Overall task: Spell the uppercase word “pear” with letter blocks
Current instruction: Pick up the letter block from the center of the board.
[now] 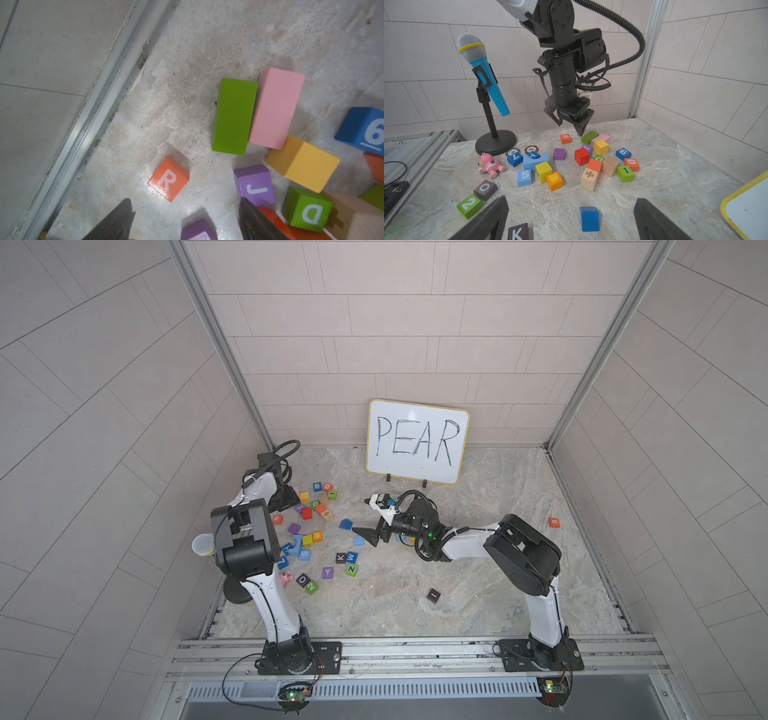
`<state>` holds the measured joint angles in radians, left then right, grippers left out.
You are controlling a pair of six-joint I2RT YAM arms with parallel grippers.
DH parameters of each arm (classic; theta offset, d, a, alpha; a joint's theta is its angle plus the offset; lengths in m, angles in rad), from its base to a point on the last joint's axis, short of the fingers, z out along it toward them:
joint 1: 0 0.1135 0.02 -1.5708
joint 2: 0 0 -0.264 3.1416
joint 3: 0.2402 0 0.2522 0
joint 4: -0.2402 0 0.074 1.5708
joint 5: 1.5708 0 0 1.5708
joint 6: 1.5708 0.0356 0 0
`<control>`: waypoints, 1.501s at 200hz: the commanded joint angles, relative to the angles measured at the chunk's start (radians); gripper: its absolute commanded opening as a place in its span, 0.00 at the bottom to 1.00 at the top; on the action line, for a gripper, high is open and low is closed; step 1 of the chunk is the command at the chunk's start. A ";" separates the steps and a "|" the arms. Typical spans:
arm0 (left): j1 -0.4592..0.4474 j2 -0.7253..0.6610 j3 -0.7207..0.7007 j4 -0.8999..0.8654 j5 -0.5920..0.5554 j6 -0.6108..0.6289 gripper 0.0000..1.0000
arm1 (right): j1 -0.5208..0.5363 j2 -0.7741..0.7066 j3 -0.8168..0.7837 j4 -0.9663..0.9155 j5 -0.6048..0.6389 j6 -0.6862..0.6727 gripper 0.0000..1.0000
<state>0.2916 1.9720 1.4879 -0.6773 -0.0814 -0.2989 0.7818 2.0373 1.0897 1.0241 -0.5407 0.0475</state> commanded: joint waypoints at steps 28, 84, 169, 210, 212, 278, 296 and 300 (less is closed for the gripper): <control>0.023 0.058 0.029 0.026 0.054 0.085 0.85 | -0.019 0.037 -0.013 0.104 -0.017 0.033 0.99; 0.047 0.097 0.050 0.009 0.094 0.096 0.80 | -0.026 0.049 -0.027 0.135 -0.017 0.045 0.99; 0.045 0.102 0.046 -0.002 0.133 0.095 0.70 | -0.032 0.079 -0.030 0.194 -0.023 0.084 0.99; 0.041 0.078 0.023 -0.005 0.130 0.076 0.69 | -0.032 0.090 -0.031 0.211 -0.025 0.101 1.00; 0.040 0.076 0.022 -0.005 0.131 0.074 0.69 | -0.032 0.089 -0.030 0.212 -0.025 0.101 1.00; 0.038 0.024 -0.006 -0.016 0.156 0.084 0.75 | -0.032 0.110 -0.021 0.254 -0.031 0.151 1.00; 0.037 0.019 -0.012 -0.016 0.162 0.084 0.74 | -0.030 0.118 -0.018 0.267 -0.033 0.165 1.00; 0.035 0.020 -0.014 -0.015 0.163 0.084 0.74 | -0.030 0.118 -0.017 0.268 -0.034 0.166 1.00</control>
<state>0.3332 2.0430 1.4899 -0.6640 0.0700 -0.2268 0.7517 2.1345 1.0710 1.2388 -0.5568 0.1825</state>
